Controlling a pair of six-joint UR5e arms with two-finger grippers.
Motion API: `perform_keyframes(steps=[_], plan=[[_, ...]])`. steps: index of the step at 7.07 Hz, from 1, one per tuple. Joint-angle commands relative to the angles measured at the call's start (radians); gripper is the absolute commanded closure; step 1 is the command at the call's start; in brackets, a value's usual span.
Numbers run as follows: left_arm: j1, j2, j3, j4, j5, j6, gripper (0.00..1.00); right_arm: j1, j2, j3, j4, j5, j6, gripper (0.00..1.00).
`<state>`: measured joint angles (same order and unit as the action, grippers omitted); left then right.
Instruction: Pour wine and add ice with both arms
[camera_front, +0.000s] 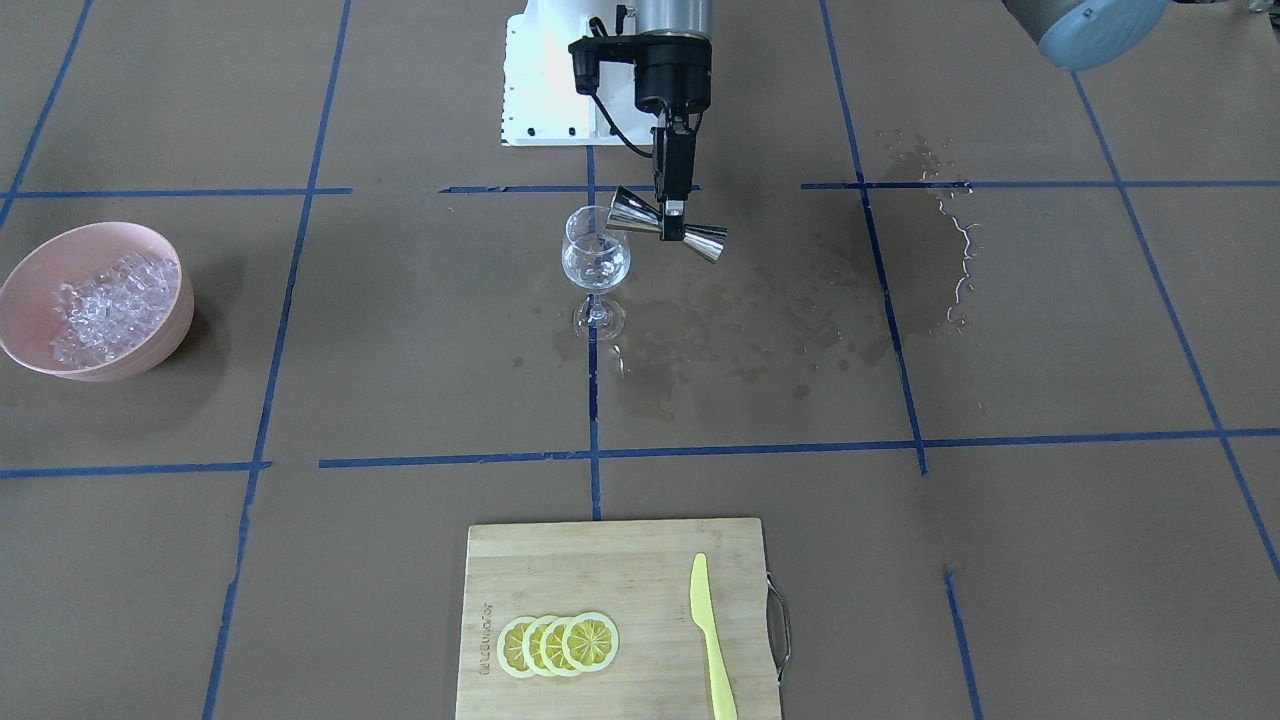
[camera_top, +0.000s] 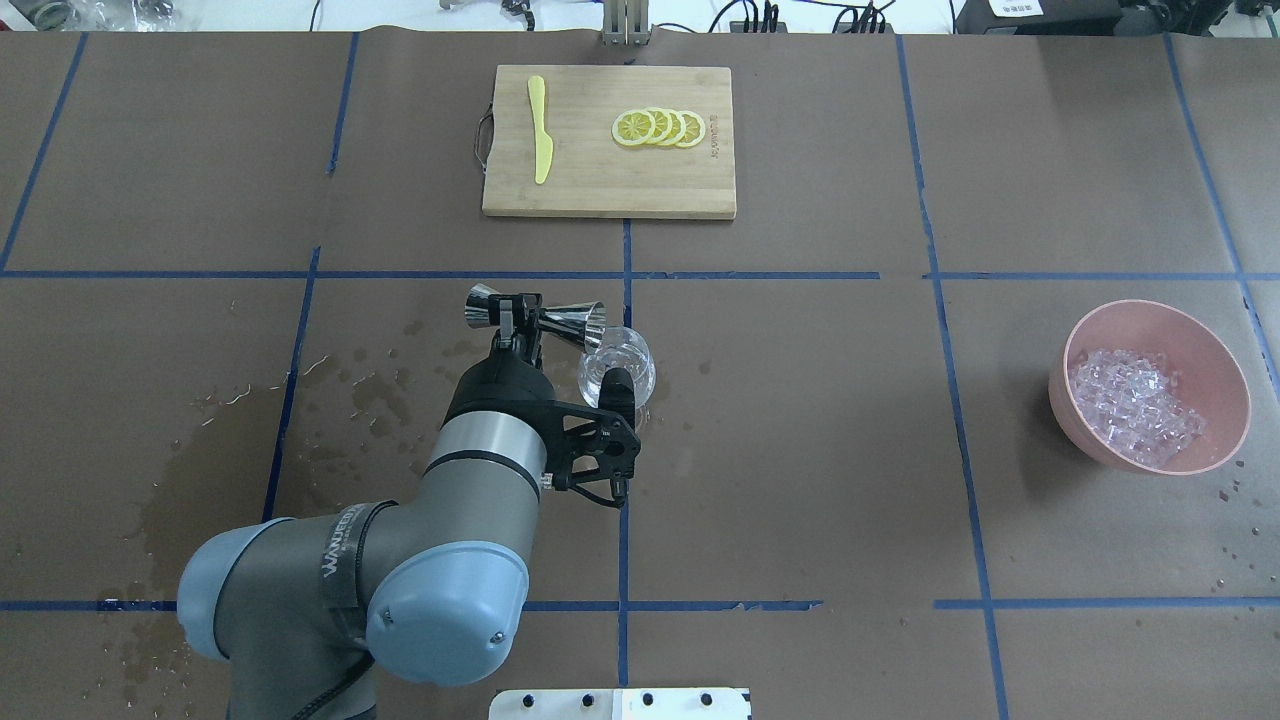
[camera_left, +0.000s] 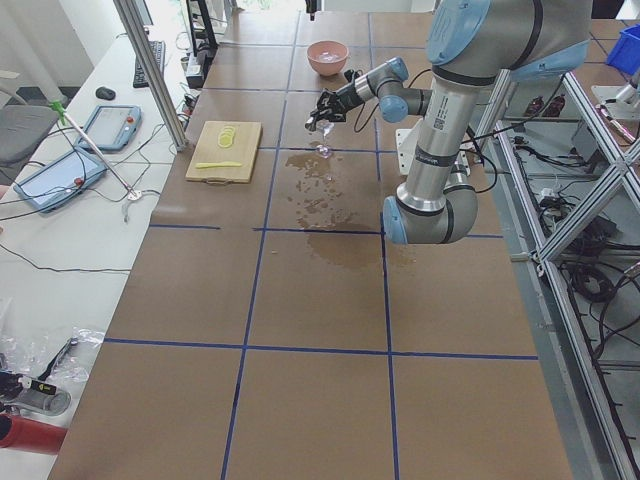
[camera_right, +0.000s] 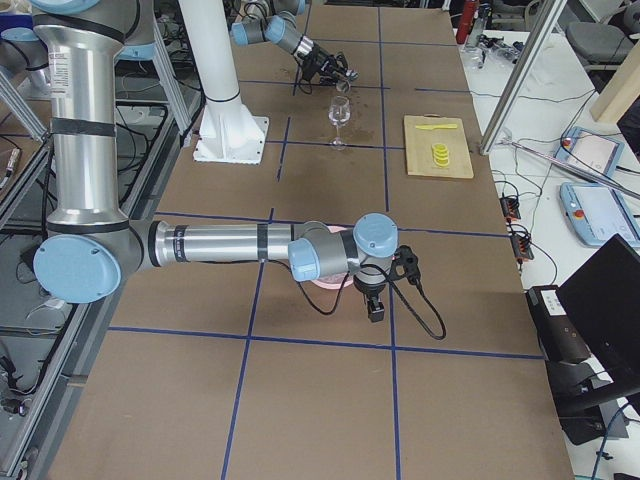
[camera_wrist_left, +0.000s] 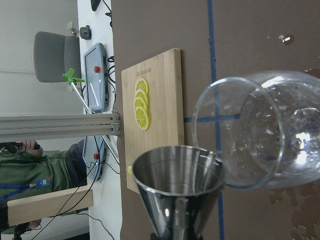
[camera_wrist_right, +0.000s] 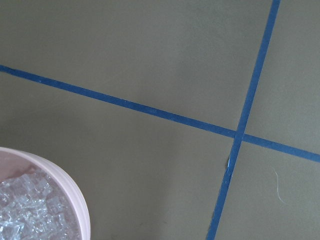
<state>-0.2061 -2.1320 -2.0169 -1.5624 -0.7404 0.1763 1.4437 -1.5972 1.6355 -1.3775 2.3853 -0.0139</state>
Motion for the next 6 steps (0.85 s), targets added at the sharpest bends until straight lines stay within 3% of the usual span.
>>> perform_keyframes(steps=[1,4,5,6], plan=[[-0.006,0.103,-0.055,-0.051,-0.001,-0.11,1.0,0.0,0.005,-0.003,0.0,0.0,-0.001,0.0],[-0.012,0.307,-0.129,-0.207,-0.002,-0.116,1.0,0.0,0.008,-0.006,0.0,-0.001,-0.001,0.0],[-0.012,0.404,-0.12,-0.307,-0.004,-0.195,1.0,0.0,0.008,-0.006,0.0,0.0,-0.001,0.0],[-0.012,0.517,-0.106,-0.491,-0.001,-0.251,1.0,0.0,0.008,-0.006,0.0,-0.001,0.0,0.0]])
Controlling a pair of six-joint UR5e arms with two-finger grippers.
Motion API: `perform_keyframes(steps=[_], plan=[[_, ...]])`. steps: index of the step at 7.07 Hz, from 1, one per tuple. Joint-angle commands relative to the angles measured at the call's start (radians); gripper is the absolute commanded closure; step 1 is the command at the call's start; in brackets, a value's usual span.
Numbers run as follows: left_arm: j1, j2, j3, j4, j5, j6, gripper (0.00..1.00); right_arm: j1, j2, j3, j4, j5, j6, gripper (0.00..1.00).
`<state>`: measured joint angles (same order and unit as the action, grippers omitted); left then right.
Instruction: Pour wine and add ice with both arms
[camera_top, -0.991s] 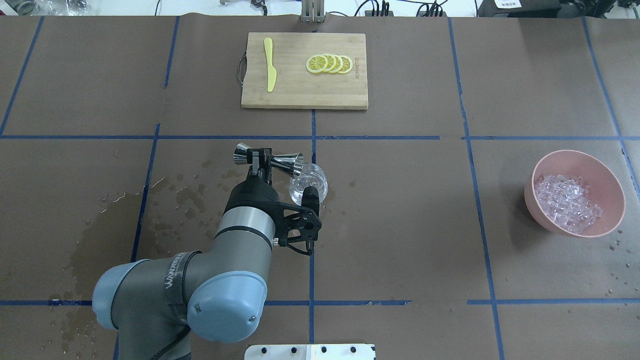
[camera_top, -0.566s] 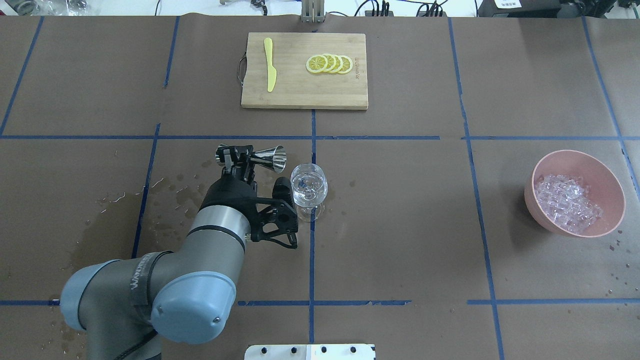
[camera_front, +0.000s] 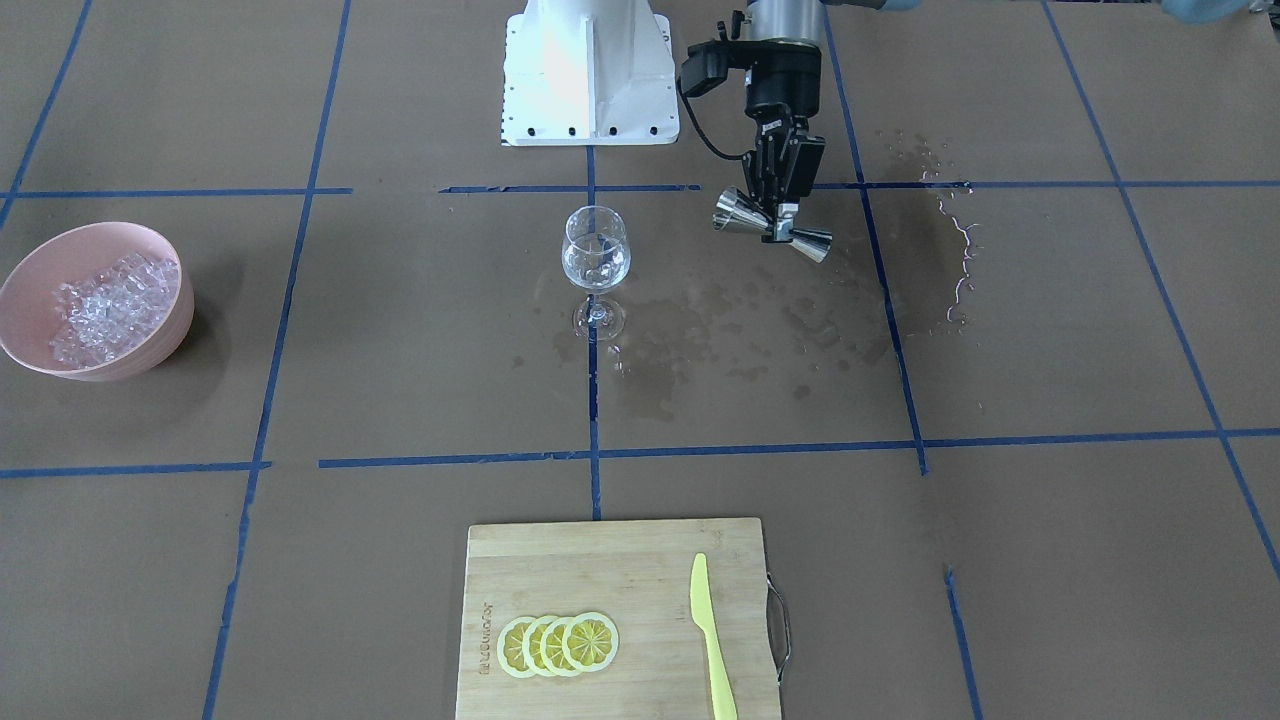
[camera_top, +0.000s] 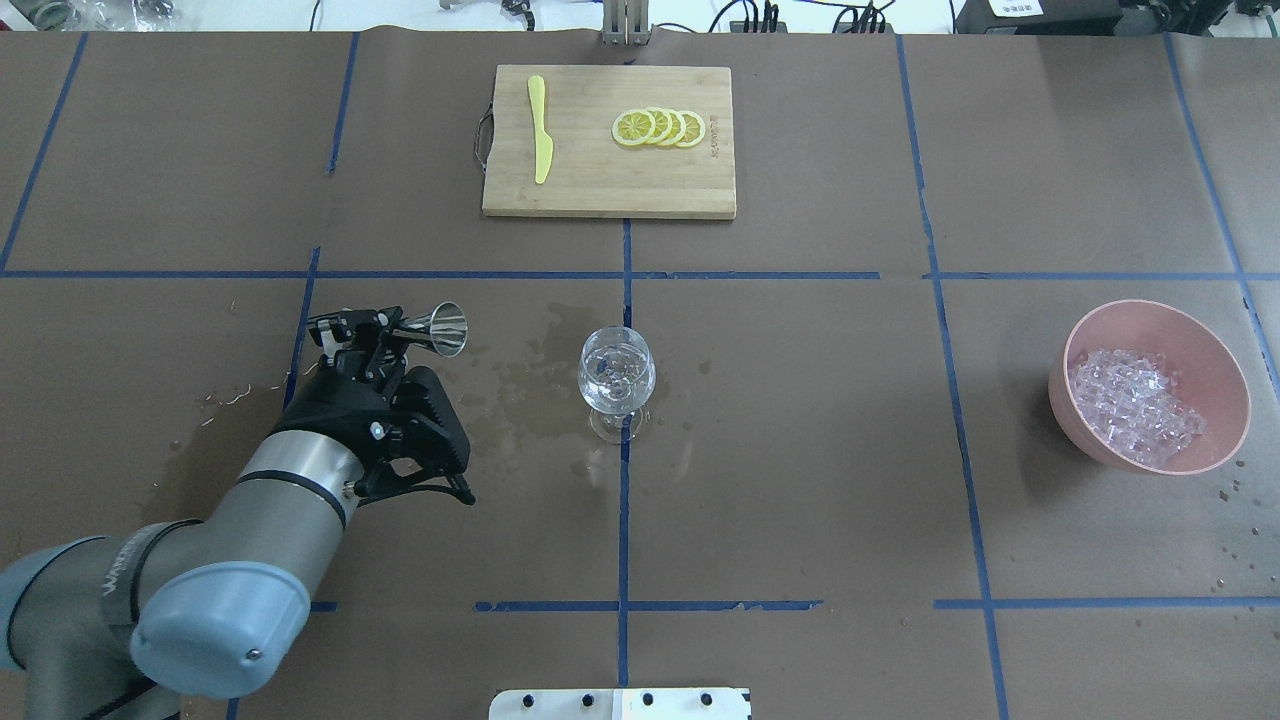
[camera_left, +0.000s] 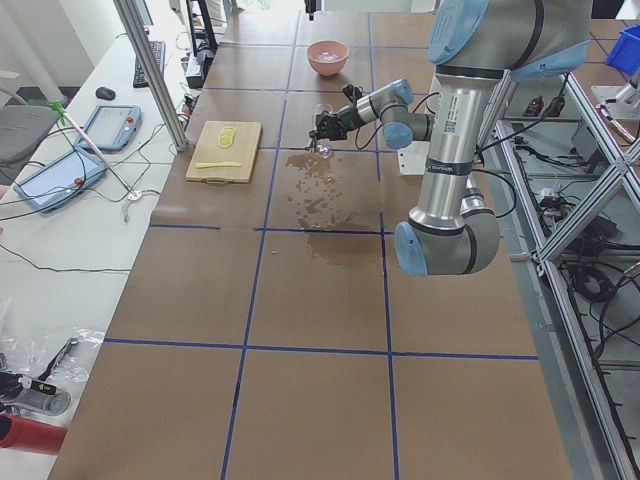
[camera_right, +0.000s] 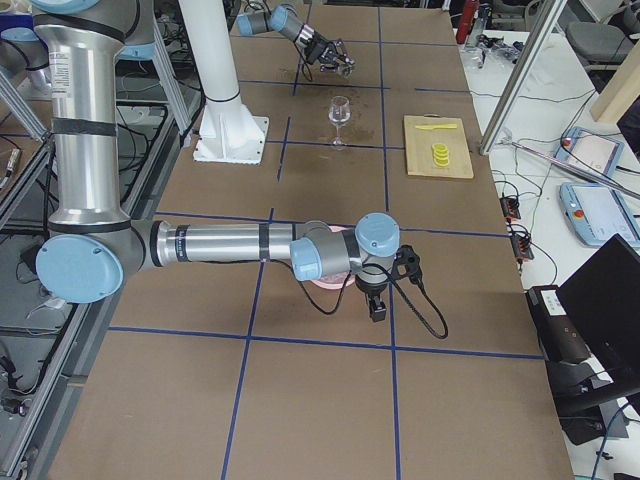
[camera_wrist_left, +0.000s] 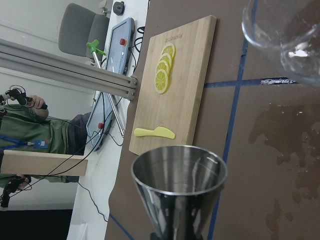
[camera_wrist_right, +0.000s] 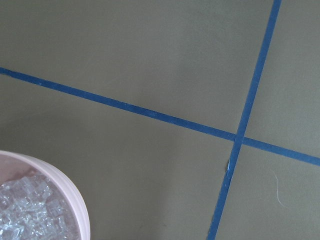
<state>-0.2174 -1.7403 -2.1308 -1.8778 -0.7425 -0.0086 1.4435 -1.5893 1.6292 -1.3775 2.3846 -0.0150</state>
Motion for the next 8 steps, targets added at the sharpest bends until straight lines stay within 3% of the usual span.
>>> perform_keyframes(steps=[1,2,3,4,6,7,8], plan=[[0.0,0.262,0.04,-0.409,0.003,-0.071,1.0,0.0,0.0,0.0,0.0,0.001,0.001,0.0],[-0.003,0.392,0.113,-0.677,0.005,-0.057,1.0,0.001,0.0,0.003,0.0,0.001,0.001,0.0],[-0.005,0.472,0.177,-0.839,0.018,0.022,1.0,0.0,0.0,0.004,0.0,0.001,0.001,0.0],[-0.004,0.487,0.236,-0.913,0.099,0.065,1.0,0.001,0.0,0.003,0.0,0.001,0.001,0.0],[0.0,0.481,0.397,-1.254,0.13,0.038,1.0,0.001,0.0,0.005,0.0,0.001,0.003,0.0],[0.001,0.475,0.414,-1.285,0.109,-0.059,1.0,0.001,0.0,0.005,0.0,0.001,0.003,0.0],[0.0,0.467,0.426,-1.278,0.021,-0.161,1.0,0.0,0.0,0.001,0.0,0.001,0.003,0.0]])
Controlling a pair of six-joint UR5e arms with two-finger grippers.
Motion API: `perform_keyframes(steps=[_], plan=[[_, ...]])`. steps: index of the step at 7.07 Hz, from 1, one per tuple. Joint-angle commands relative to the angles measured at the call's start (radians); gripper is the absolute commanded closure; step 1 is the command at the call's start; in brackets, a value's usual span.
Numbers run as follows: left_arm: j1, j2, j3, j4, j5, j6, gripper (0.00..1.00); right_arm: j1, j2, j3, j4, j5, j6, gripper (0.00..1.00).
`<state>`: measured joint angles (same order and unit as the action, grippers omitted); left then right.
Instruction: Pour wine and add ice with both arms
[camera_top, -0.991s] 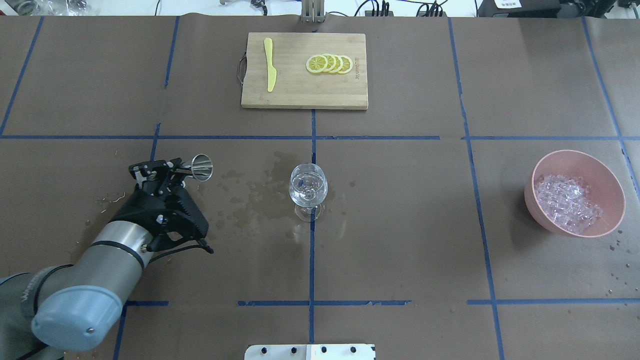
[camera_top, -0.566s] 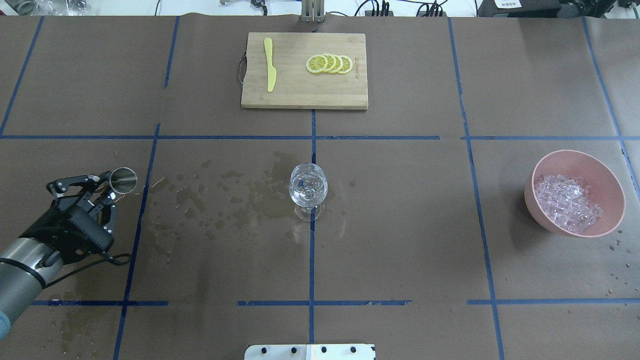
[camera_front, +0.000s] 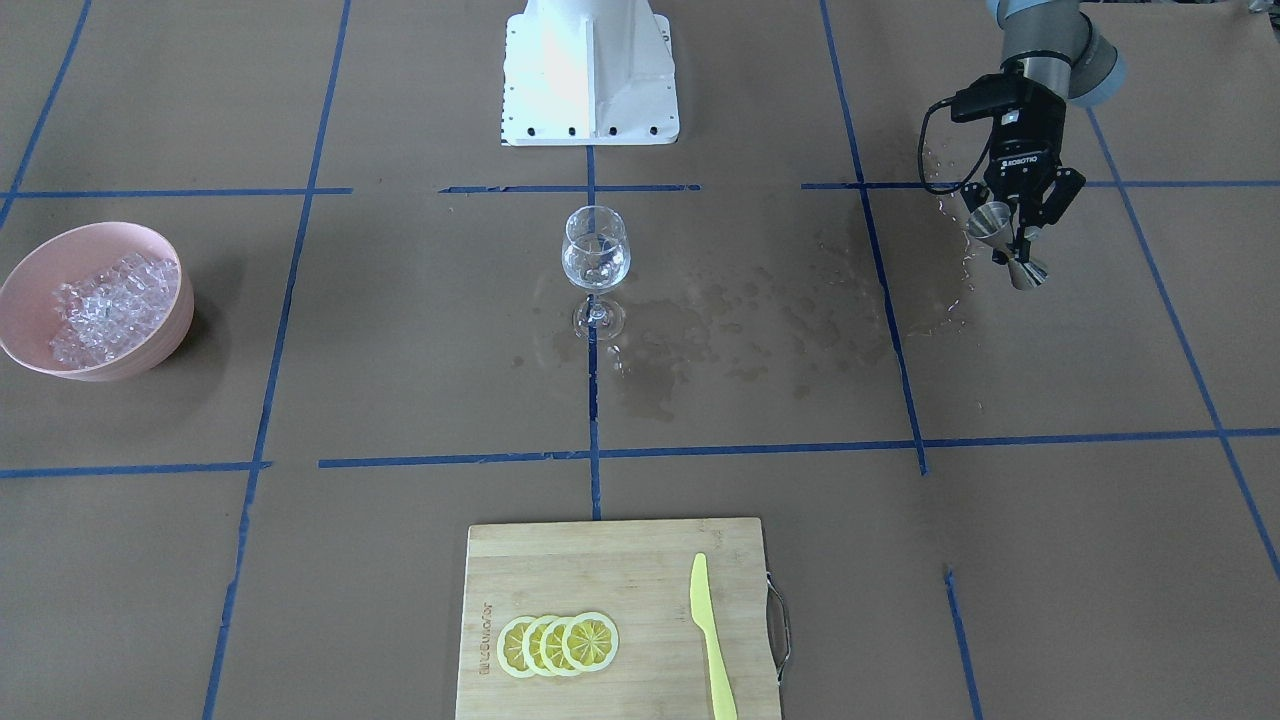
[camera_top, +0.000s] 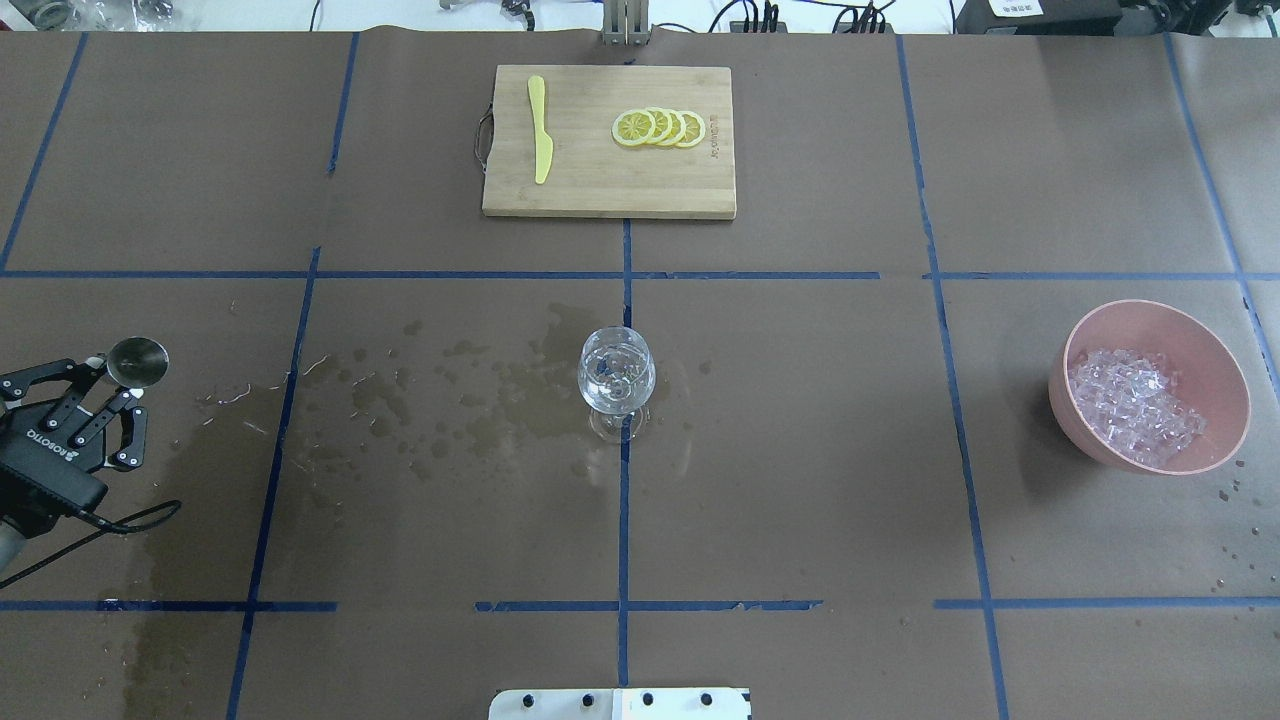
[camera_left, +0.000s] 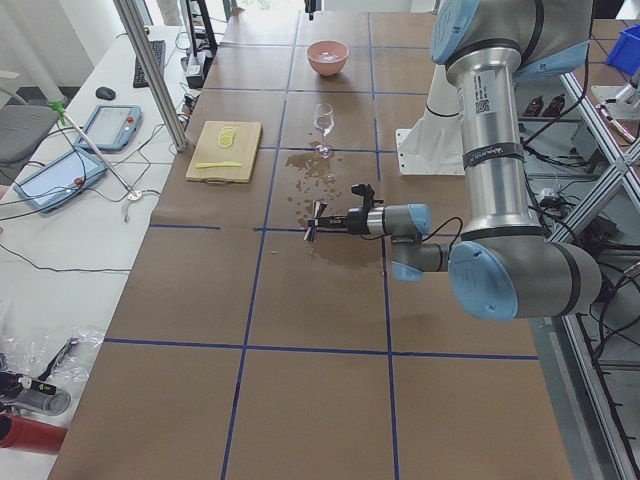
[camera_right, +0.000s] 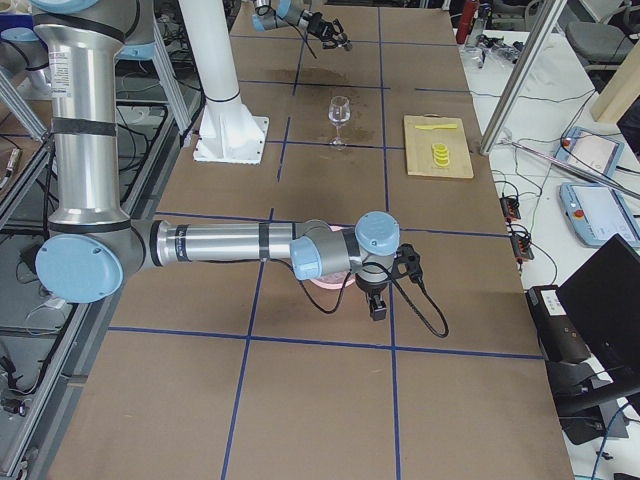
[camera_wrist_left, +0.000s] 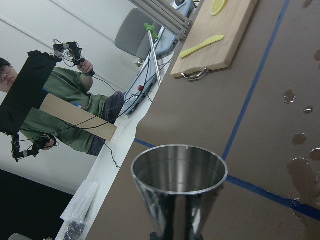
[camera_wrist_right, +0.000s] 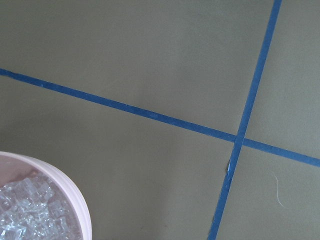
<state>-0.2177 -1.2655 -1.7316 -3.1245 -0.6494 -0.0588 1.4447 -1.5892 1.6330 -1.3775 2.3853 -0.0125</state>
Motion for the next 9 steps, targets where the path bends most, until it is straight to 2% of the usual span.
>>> perform_keyframes(steps=[1,2,3,4,5,7,9], plan=[[-0.002,-0.008,0.029,-0.029,-0.163,-0.215,1.0,-0.001,0.0,-0.004,0.0,0.0,-0.001,0.0],[0.001,-0.012,0.033,0.039,-0.215,-0.349,1.0,-0.001,0.0,-0.004,0.0,0.0,-0.001,0.0],[0.0,-0.027,0.038,0.064,-0.26,-0.377,1.0,-0.006,0.0,-0.005,-0.002,0.0,-0.001,0.0],[-0.005,-0.047,0.037,0.066,-0.424,-0.576,1.0,-0.007,0.0,-0.005,-0.002,-0.002,-0.001,0.0],[-0.029,-0.052,0.032,0.066,-0.5,-0.61,1.0,-0.007,0.0,-0.007,-0.002,-0.002,-0.001,0.0],[-0.058,-0.045,0.023,0.052,-0.51,-0.616,1.0,-0.007,0.0,-0.007,0.0,0.0,-0.001,0.0],[-0.063,-0.029,0.041,-0.076,-0.493,-0.618,1.0,-0.007,0.0,-0.009,0.0,0.0,-0.003,0.0]])
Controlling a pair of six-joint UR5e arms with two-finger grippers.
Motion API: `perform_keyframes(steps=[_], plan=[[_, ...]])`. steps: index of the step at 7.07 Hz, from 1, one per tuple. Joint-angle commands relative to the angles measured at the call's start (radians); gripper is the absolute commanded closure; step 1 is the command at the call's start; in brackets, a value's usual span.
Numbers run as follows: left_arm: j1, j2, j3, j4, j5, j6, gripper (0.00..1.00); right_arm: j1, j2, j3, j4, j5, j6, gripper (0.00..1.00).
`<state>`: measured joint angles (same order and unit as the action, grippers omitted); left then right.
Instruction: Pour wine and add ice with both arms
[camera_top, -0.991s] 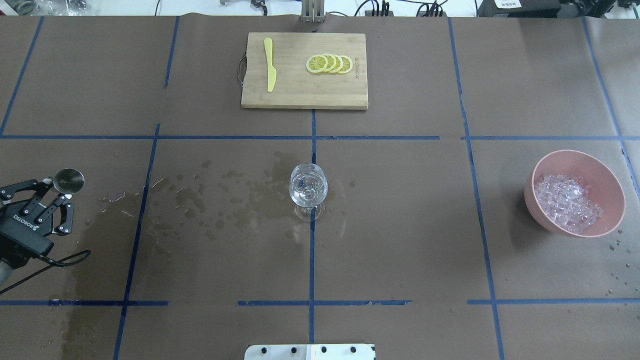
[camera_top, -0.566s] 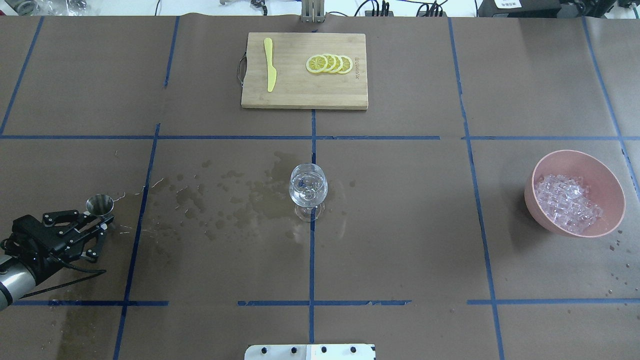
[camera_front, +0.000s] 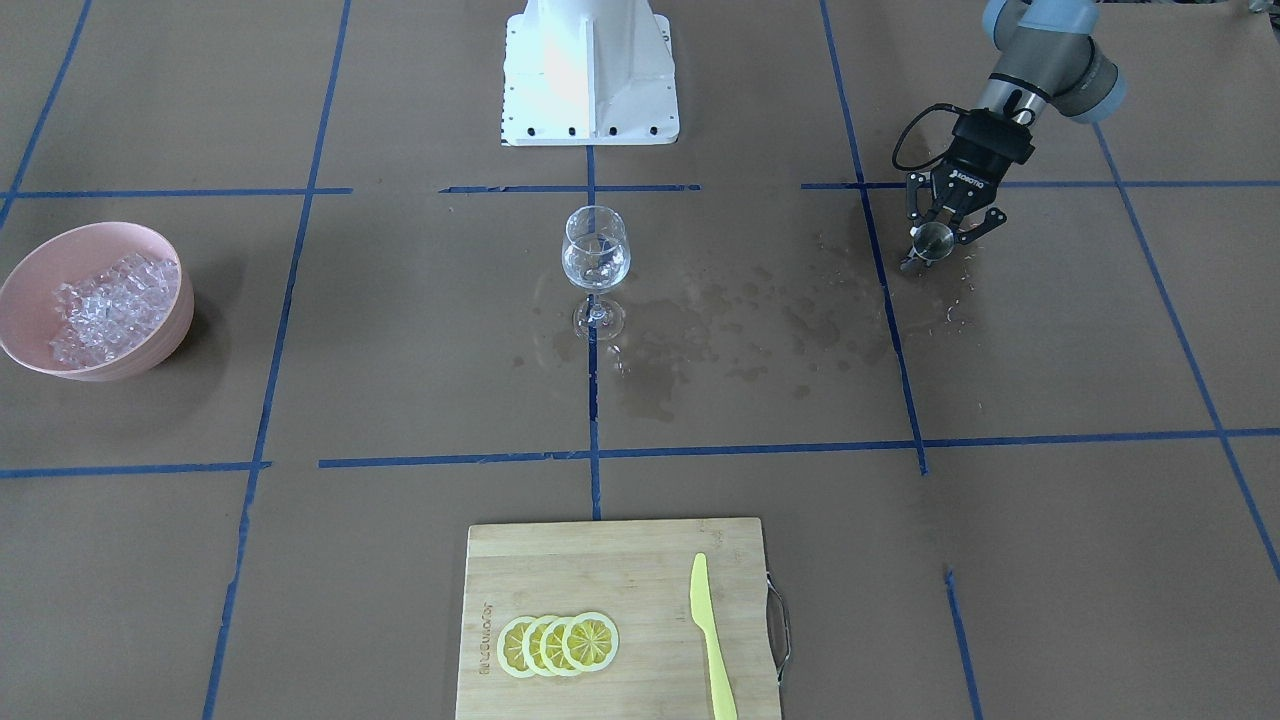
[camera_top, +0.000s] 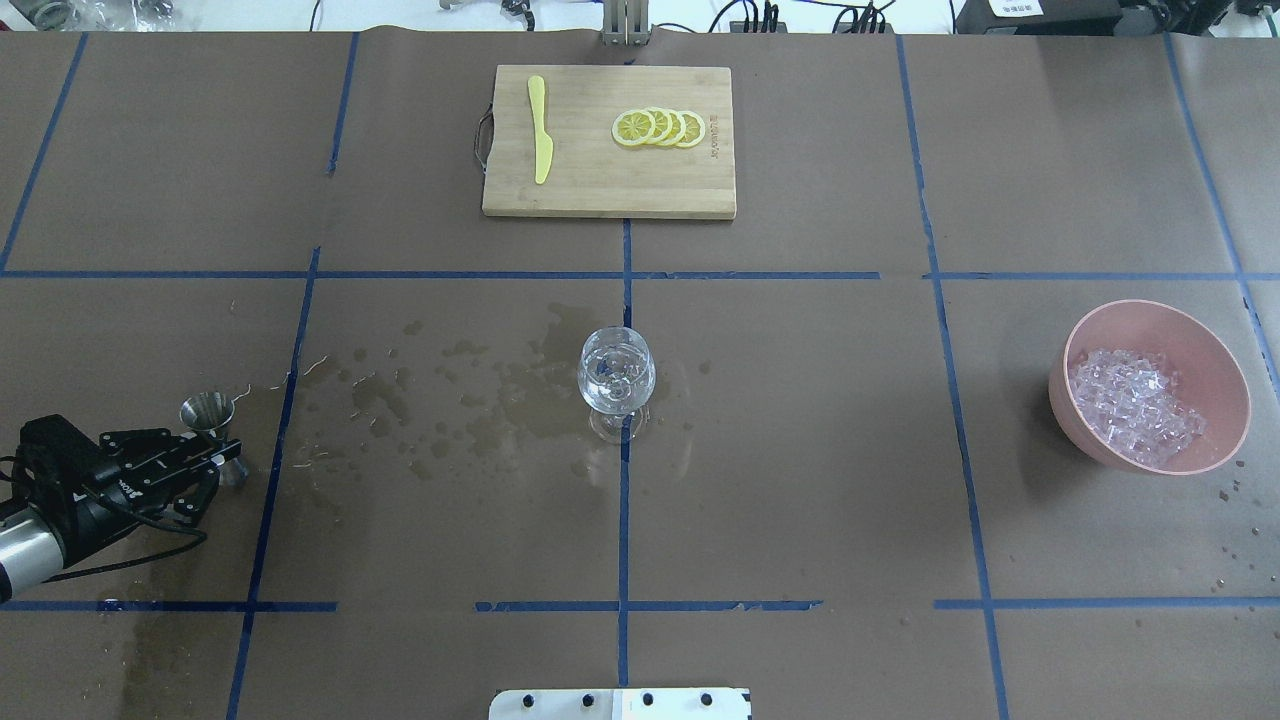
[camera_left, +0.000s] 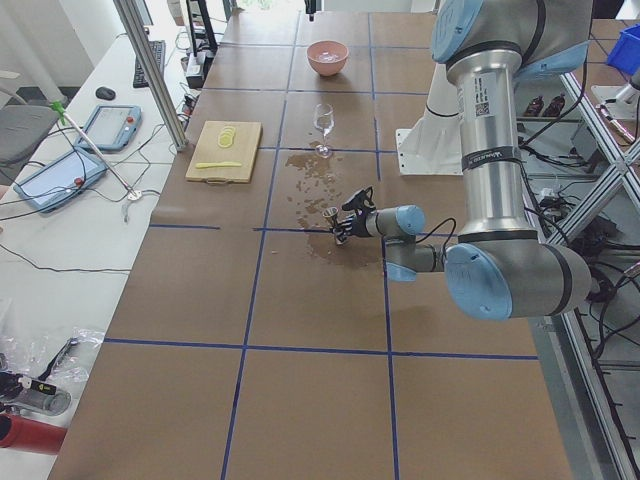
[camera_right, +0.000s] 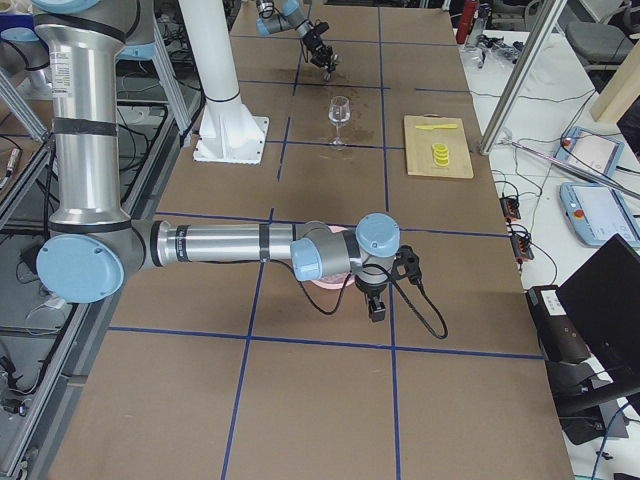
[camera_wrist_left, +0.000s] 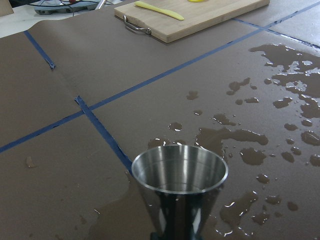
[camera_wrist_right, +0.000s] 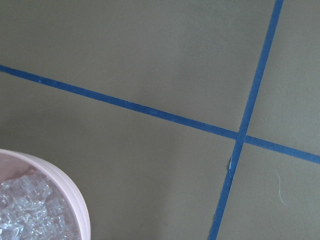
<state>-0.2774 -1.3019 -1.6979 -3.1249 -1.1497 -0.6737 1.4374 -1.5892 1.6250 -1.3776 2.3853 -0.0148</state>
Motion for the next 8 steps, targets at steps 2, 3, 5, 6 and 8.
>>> perform_keyframes(steps=[2,3,5,6,8], plan=[[0.0,-0.005,0.047,-0.162,0.239,-0.027,1.0,0.0,0.0,0.001,0.0,0.0,-0.001,0.0],[0.0,-0.007,0.088,-0.223,0.28,-0.077,1.0,0.0,0.0,0.001,0.0,0.0,-0.001,0.0],[0.007,-0.013,0.118,-0.233,0.352,-0.099,1.0,0.0,0.0,0.003,0.0,0.0,-0.001,0.0],[0.012,-0.025,0.13,-0.218,0.355,-0.099,1.0,0.0,0.0,0.004,0.0,0.0,-0.001,0.0],[0.026,-0.062,0.177,-0.215,0.352,-0.099,1.0,0.0,0.0,0.004,0.0,0.0,0.0,0.0]])
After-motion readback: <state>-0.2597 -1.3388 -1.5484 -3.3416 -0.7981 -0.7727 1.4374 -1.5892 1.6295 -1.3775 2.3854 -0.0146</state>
